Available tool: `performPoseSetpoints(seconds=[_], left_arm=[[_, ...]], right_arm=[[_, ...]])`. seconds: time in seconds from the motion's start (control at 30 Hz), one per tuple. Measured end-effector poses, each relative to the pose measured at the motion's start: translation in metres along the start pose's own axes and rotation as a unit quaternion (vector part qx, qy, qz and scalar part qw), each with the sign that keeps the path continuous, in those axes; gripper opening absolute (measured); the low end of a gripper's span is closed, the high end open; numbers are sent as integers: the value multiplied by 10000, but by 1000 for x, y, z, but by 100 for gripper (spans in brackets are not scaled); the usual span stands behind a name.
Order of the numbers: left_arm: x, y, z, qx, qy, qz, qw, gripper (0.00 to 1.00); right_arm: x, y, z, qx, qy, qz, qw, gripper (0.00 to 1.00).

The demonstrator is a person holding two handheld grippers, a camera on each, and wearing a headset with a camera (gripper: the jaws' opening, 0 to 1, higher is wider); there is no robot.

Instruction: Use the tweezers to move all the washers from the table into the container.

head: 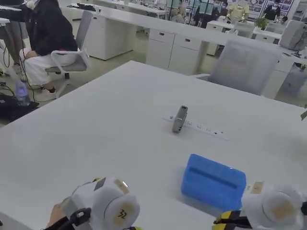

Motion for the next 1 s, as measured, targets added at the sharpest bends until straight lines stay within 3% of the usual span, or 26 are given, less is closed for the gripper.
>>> performPoseSetpoints(seconds=[0.03, 0.07, 0.23, 0.4, 0.63, 0.77, 0.8, 0.83, 0.9, 1.0], left_arm=[[0, 0, 0, -6, 2, 4, 10000, 82], [0, 0, 0, -17, 0, 8, 10000, 82], [-1, 0, 0, -29, -4, 7, 10000, 82], [-1, 0, -1, -50, 0, 4, 10000, 81], [0, 0, 1, -27, -32, -12, 10000, 81], [0, 0, 2, -6, -57, -18, 10000, 81], [0, 0, 2, -3, -61, -21, 10000, 81], [0, 0, 2, -1, -64, -19, 10000, 80], [1, 0, 3, 1, -78, -29, 10000, 80], [2, 0, 4, 24, -118, -34, 9999, 80]], right_arm=[[3, -1, -1, -178, 5, -116, 9998, 1], [7, 8, -2, -281, 14, 38, 9996, 1], [31, 14, -17, -521, 284, -271, 9979, 1], [45, 16, -23, -634, 335, -422, 9965, 1], [58, 12, -29, -532, 532, -456, 9961, 2], [64, 3, -34, -558, 490, -580, 9955, 2], [62, 7, -33, -376, 377, -425, 9977, 2], [64, 0, -31, -507, 462, -530, 9962, 2], [66, -3, -31, -437, 484, -505, 9966, 3], [64, 1, -32, -296, 461, -452, 9975, 8]])
Point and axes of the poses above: the centre of the closed fingertips' face, and the gripper's own axes: x roughly forward along the fingers, z roughly to its right, y roughly out of its top, the point moved 1 cm from there along -x, roughly backward along the fingers, and after that the axes turned 6 degrees about x, right-handed, at the moved point
